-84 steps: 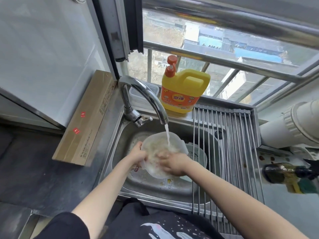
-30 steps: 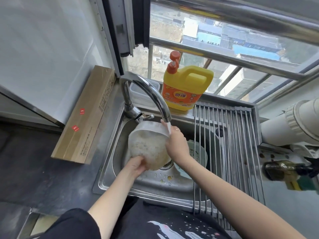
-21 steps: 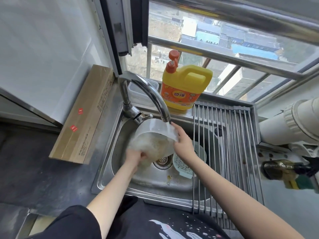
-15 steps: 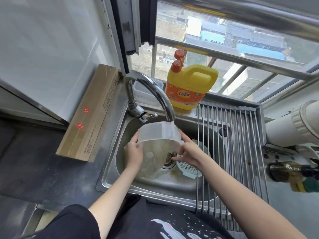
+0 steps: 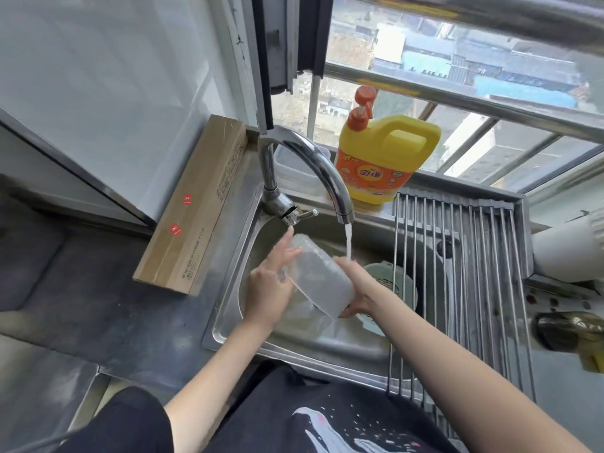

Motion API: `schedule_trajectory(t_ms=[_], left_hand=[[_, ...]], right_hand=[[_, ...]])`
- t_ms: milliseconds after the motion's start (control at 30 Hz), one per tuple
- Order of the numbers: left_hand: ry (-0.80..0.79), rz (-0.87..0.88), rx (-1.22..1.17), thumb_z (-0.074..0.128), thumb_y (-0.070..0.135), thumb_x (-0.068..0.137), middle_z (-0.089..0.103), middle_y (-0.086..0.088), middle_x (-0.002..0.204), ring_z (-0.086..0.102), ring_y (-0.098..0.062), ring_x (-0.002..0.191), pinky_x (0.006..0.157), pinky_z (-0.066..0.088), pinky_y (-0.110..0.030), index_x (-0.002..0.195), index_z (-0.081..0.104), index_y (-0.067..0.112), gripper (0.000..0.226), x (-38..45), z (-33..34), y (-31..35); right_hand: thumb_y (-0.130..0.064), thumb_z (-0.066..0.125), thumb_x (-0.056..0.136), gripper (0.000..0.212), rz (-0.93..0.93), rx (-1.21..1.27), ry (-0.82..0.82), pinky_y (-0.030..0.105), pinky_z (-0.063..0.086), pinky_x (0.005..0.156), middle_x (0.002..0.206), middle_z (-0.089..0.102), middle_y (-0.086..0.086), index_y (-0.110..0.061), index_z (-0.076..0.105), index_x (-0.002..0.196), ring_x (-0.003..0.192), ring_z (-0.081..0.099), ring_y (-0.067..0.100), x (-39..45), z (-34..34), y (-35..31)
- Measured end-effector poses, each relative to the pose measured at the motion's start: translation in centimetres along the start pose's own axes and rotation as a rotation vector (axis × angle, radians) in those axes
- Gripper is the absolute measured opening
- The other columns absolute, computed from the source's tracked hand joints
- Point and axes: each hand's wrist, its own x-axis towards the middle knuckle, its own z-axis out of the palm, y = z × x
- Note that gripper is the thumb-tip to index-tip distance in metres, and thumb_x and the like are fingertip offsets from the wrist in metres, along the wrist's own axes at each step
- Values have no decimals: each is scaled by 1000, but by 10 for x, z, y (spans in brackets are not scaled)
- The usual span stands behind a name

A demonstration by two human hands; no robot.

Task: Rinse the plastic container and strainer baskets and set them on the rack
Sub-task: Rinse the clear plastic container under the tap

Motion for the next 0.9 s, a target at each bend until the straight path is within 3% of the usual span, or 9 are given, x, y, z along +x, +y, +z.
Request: schedule_trajectory(t_ms=[67, 100, 167, 200, 300, 367, 500, 667, 900], left_hand=[[-76, -69, -107, 63, -10, 80, 48, 25, 138, 56, 15, 91, 68, 49, -9, 145, 18, 48, 98, 5, -5, 1], [-90, -151, -215, 65, -8, 80, 37, 18, 148, 49, 15, 108, 77, 46, -5, 148, 14, 43, 99, 9, -8, 2], [-102, -430, -511, 62, -7, 83, 25, 6, 155, 33, -2, 132, 100, 42, -18, 152, 14, 26, 91, 18, -15, 8], [-122, -547, -697, 56, -7, 86, 31, -3, 153, 38, -14, 134, 101, 45, -30, 151, 20, 18, 79, 21, -18, 11], [-254, -715, -1112, 37, 15, 100, 61, -18, 120, 63, -22, 99, 76, 57, -33, 131, 52, 4, 36, 25, -22, 15], [-279, -802, -1148, 30, 36, 103, 69, -12, 106, 66, -20, 91, 72, 56, -33, 122, 58, 7, 44, 27, -17, 9], [-347, -872, -1065, 21, 42, 104, 64, -15, 122, 63, -23, 104, 73, 58, -32, 129, 55, 10, 53, 31, 1, 0], [-252, -953, -943, 21, 44, 103, 60, -14, 128, 57, -29, 119, 103, 43, -50, 127, 52, 13, 50, 37, 23, -11], [-167, -1080, -942, 30, 58, 97, 58, -12, 132, 56, -25, 117, 91, 50, -38, 132, 52, 12, 61, 38, 42, -23]], right_hand=[[-44, 74, 59, 55, -61, 92, 10, 42, 53, 76, 86, 64, 5, -28, 56, 109, 79, 64, 30, 14, 1, 2], [-42, 75, 60, 51, -94, 153, -4, 41, 53, 72, 85, 63, 4, -29, 56, 107, 77, 64, 29, 14, 3, 1], [-38, 78, 63, 45, -220, 249, -77, 41, 54, 72, 85, 64, 5, -23, 60, 102, 77, 63, 27, 6, 10, -2], [-36, 82, 60, 47, -307, 273, -99, 42, 53, 76, 86, 65, 7, -18, 63, 99, 79, 62, 26, 0, 13, -3], [-32, 82, 70, 45, -550, 261, -2, 41, 51, 92, 102, 71, 11, -6, 68, 105, 93, 66, 25, -7, 10, -2], [-27, 71, 85, 40, -616, 262, 83, 36, 56, 87, 112, 70, 11, -6, 64, 119, 98, 69, 22, -8, 5, 0], [-31, 59, 92, 37, -668, 249, 151, 30, 59, 79, 110, 70, 8, -12, 60, 124, 95, 70, 20, -16, 2, -2], [-34, 41, 101, 37, -683, 284, 218, 22, 58, 70, 108, 69, 2, -15, 62, 126, 90, 67, 11, -24, -2, -5], [-38, 40, 101, 43, -705, 300, 238, 32, 57, 79, 110, 70, 8, -9, 64, 122, 90, 66, 15, -34, -3, -6]])
